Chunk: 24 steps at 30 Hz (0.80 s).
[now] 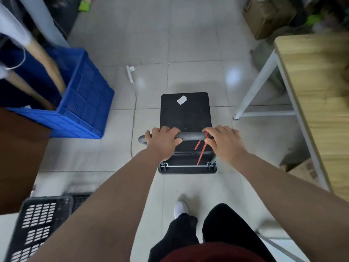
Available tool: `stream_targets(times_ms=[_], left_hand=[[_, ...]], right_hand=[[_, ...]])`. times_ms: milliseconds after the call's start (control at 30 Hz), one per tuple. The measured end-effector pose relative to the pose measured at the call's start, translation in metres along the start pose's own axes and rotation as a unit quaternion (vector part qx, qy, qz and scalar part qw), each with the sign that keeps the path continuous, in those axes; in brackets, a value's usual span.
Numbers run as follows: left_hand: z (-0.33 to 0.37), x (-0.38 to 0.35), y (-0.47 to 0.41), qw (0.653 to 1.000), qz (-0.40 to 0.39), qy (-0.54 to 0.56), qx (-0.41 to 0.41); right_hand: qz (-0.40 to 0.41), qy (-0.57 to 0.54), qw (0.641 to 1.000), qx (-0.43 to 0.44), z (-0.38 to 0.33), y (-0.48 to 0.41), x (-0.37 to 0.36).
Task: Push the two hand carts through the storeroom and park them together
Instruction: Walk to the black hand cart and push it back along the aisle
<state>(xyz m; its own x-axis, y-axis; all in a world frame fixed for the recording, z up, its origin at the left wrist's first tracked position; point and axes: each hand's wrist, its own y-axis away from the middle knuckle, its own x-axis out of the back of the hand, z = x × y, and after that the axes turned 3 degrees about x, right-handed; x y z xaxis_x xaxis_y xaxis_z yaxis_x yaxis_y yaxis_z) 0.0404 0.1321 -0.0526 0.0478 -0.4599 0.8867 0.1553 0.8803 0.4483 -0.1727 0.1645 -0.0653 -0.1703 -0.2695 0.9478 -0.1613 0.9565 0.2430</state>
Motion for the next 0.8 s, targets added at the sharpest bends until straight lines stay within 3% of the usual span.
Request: stream_targets(times_ms=[433, 800], left_hand=[[-0.004, 0.083, -0.160, 1.000, 0.004, -0.023, -0.003], [0.035, 0.146, -0.285, 1.000, 0.002, 0.008, 0.018]], right_hand=[[0.016, -0.024, 0.999, 0.014, 0.041, -0.166, 0.050], [0.009, -0.017, 0.999, 0.033, 0.108, -0.298, 0.105]])
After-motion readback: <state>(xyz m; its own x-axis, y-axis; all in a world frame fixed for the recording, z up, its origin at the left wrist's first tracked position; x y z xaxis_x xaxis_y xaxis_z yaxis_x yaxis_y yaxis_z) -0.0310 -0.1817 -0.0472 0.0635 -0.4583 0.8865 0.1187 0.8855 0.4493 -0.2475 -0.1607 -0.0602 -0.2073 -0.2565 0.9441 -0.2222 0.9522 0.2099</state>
